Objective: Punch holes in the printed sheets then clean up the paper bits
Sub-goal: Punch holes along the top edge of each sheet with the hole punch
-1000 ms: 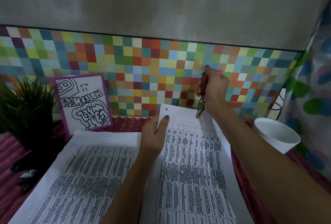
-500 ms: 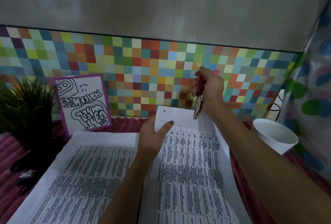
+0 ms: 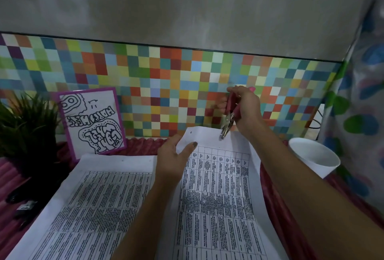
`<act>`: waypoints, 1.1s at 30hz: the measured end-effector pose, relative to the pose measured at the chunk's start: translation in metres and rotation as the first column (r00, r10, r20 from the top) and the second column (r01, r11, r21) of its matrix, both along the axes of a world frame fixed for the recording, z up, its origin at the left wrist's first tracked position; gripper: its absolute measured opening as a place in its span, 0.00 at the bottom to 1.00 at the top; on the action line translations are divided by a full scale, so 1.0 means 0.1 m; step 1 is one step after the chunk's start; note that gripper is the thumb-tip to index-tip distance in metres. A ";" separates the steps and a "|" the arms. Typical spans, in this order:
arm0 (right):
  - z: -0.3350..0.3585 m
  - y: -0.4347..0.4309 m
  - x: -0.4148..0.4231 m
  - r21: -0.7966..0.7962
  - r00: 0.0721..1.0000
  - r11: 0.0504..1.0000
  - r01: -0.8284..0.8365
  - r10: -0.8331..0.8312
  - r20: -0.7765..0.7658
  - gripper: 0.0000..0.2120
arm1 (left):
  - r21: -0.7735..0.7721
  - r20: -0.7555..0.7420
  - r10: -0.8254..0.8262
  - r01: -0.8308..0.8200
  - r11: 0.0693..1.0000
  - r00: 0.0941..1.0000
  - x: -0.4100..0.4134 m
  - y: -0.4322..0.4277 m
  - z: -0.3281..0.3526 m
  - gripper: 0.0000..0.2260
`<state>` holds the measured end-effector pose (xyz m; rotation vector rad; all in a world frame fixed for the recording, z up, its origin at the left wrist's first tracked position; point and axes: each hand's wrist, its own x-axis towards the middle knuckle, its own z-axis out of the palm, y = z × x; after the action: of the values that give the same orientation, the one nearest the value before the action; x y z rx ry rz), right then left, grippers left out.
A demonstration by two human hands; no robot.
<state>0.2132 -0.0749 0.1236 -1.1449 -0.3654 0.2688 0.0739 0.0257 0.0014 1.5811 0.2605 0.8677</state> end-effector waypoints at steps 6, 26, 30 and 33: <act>-0.09 0.06 -0.06 -0.097 0.978 0.988 -0.117 0.132 0.163 0.08 | 0.089 0.021 0.072 -0.073 0.993 0.997 0.03 -0.11 0.00 0.13; 0.06 -0.36 0.27 0.031 0.968 0.973 0.227 -0.229 0.105 0.09 | 0.030 0.062 -0.029 0.027 0.999 0.998 -0.04 0.05 0.02 0.09; 0.08 -0.36 0.28 0.031 0.968 0.976 0.217 -0.219 0.123 0.08 | 0.028 0.086 -0.036 0.034 0.999 0.996 -0.04 0.03 0.03 0.09; 0.06 -0.35 0.29 0.020 0.968 0.978 0.206 -0.207 0.139 0.08 | 0.016 0.084 -0.030 0.029 0.999 0.996 -0.03 0.03 0.03 0.09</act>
<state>0.2418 -0.1102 0.1300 -1.1896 -0.3665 0.0039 0.0706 0.0287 0.0042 1.5544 0.1707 0.9132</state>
